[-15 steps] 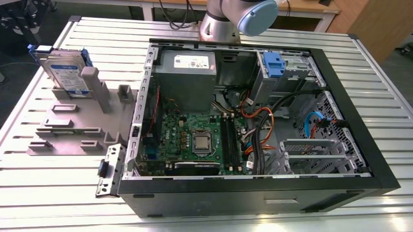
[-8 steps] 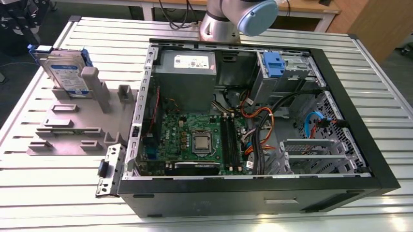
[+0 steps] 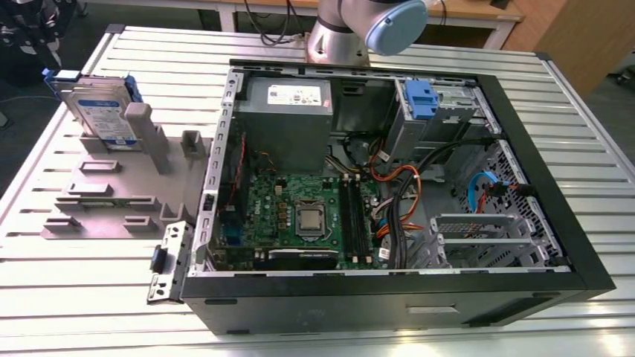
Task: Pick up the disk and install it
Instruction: 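Pick up the disk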
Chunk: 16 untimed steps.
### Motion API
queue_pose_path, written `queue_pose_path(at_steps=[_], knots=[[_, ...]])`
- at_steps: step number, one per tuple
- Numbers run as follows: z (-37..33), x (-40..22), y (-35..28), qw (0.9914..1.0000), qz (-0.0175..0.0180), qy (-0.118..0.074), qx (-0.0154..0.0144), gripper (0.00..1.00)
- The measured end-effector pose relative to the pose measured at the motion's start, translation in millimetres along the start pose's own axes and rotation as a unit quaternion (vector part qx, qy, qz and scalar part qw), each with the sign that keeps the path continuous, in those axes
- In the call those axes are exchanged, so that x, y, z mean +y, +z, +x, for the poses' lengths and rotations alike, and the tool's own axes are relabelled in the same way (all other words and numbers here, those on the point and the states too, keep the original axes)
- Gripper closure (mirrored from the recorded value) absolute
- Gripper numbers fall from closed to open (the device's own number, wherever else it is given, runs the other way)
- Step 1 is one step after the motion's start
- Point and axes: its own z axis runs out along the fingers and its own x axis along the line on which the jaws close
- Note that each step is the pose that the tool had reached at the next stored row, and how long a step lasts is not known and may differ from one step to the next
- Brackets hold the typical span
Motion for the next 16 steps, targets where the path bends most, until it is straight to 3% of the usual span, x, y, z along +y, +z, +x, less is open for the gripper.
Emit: queue_pose_path(at_steps=[3, 16], knots=[[0.0, 0.0, 0.0, 0.99989, 0.0, -0.015, 0.0006, 0.89], [0.0, 0.0, 0.0, 0.99988, 0.0, -0.015, 0.0006, 0.89]])
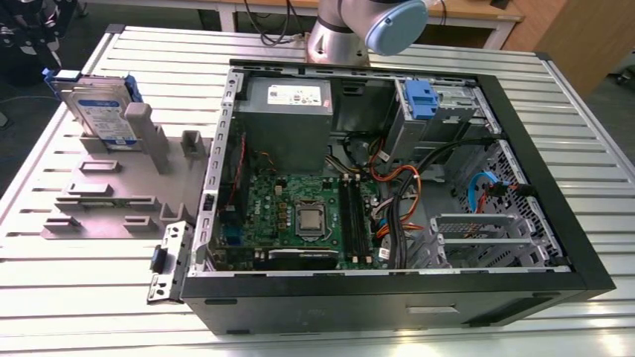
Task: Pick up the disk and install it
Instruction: 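Pick up the disk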
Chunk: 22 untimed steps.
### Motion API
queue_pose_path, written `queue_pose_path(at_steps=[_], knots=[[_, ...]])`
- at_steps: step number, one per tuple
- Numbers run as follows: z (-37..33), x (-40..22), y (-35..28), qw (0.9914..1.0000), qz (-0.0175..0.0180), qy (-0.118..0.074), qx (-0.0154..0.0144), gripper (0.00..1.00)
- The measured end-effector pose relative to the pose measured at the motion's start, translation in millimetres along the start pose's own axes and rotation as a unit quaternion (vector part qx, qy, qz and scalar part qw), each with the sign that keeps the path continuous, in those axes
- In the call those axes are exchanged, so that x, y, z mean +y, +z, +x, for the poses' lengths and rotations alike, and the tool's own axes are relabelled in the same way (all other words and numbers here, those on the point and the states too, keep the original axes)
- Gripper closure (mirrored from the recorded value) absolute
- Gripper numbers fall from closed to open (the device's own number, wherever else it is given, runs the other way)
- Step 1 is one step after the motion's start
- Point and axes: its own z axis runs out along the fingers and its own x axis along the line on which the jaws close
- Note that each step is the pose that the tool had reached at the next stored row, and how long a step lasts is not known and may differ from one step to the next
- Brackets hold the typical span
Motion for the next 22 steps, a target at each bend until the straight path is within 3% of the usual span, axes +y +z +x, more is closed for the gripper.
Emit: queue_pose_path(at_steps=[8, 16, 17, 22], knots=[[0.0, 0.0, 0.0, 0.99999, 0.0, -0.004, 0.0002, 0.89], [0.0, 0.0, 0.0, 0.99949, 0.0, -0.032, 0.0013, 0.89], [0.0, 0.0, 0.0, 0.99883, 0.0, -0.048, 0.002, 0.89], [0.0, 0.0, 0.1, 0.99633, 0.0001, -0.085, 0.0035, 0.89]])
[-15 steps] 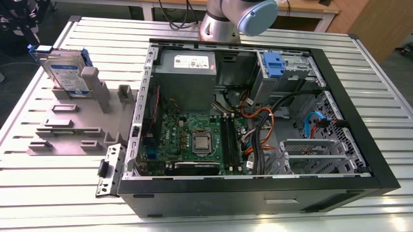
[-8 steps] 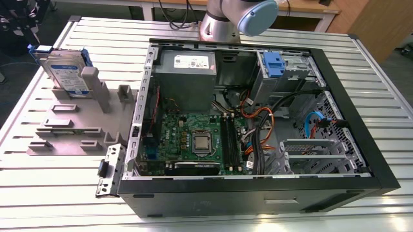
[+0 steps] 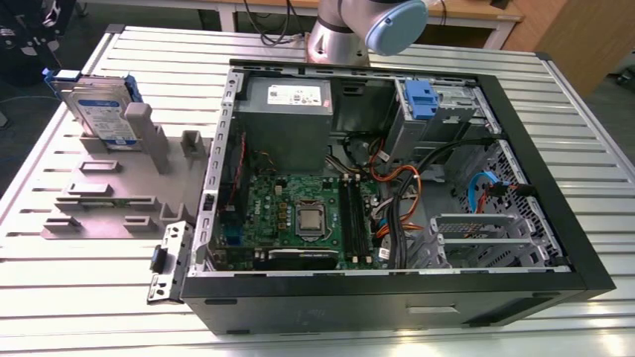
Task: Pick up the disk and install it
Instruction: 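Pick up the disk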
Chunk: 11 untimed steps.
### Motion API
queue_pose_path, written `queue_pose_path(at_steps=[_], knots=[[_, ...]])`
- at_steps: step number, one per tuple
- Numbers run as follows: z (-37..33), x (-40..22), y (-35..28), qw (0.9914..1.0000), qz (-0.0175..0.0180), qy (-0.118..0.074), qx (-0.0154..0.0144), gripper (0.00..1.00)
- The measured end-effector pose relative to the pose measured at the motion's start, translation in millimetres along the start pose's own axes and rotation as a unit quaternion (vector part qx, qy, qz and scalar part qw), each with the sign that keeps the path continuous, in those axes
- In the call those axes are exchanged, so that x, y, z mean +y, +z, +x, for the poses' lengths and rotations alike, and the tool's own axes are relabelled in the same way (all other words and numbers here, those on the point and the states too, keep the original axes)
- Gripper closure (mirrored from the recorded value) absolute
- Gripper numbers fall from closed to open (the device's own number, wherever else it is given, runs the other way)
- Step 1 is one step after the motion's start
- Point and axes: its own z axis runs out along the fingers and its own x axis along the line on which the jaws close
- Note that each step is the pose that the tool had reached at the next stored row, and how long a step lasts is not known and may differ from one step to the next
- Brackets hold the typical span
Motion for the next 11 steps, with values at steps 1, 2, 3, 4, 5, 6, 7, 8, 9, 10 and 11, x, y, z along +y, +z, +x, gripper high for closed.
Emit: queue_pose_path(at_steps=[1, 2, 3, 4, 5, 6, 7, 8, 9, 10, 11], knots=[[0.0, 0.0, 0.0, 0.99997, 0.0, -0.008, 0.0003, 0.89], [0.0, 0.0, 0.0, 0.99987, 0.0, -0.016, 0.0007, 0.89], [0.0, 0.0, 0.1, 0.9997, 0.0, -0.025, 0.001, 0.89], [0.0, 0.0, 0.1, 0.99947, 0.0, -0.033, 0.0014, 0.89], [0.0, 0.0, 0.1, 0.99918, 0.0, -0.04, 0.0017, 0.89], [0.0, 0.0, 0.1, 0.99886, 0.0, -0.048, 0.002, 0.89], [0.0, 0.0, 0.1, 0.99856, 0.0, -0.054, 0.0022, 0.89], [0.0, 0.0, 0.1, 0.99836, 0.0, -0.057, 0.0024, 0.89], [0.0, 0.0, 0.1, 0.99828, 0.0001, -0.059, 0.0024, 0.89], [0.0, 0.0, 0.1, 0.99827, 0.0001, -0.059, 0.0024, 0.89], [0.0, 0.0, 0.1, 0.99826, 0.0001, -0.059, 0.0025, 0.89]])
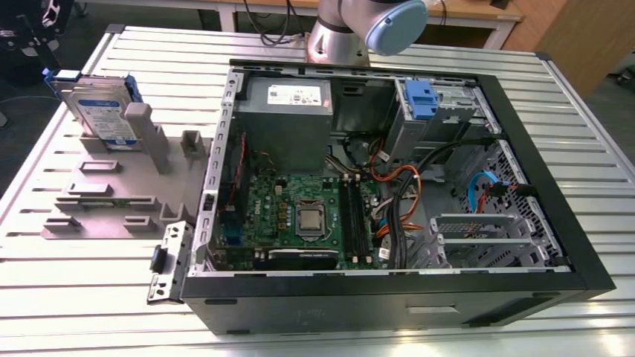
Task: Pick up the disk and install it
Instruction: 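Pick up the disk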
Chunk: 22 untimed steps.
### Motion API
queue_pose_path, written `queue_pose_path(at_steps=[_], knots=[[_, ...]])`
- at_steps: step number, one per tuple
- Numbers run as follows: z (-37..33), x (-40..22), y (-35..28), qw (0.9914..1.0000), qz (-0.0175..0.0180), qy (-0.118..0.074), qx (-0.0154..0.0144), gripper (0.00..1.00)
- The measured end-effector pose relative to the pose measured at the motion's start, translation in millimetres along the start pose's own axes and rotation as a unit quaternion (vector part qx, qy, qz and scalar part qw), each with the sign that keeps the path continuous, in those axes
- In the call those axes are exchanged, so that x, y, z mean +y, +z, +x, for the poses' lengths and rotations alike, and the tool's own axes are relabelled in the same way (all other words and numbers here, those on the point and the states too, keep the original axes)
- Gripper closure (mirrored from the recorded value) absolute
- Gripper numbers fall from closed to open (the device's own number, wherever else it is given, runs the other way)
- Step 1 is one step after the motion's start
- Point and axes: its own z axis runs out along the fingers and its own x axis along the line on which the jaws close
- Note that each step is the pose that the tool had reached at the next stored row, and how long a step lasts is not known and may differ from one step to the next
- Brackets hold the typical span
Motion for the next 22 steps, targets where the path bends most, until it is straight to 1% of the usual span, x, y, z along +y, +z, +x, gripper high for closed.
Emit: queue_pose_path(at_steps=[10, 12, 15, 18, 20, 22], knots=[[0.0, 0.0, 0.0, 1.0, 0.0, -0.002, 0.0, 0.89], [0.0, 0.0, 0.1, 0.99998, 0.0, -0.006, 0.0002, 0.89], [0.0, 0.0, 0.1, 0.9998, 0.0, -0.02, 0.0008, 0.89], [0.0, 0.0, 0.0, 0.99922, 0.0, -0.04, 0.0016, 0.89], [0.0, 0.0, 0.1, 0.99851, 0.0, -0.055, 0.0022, 0.89], [0.0, 0.0, 0.1, 0.9976, 0.0, -0.069, 0.0028, 0.89]])
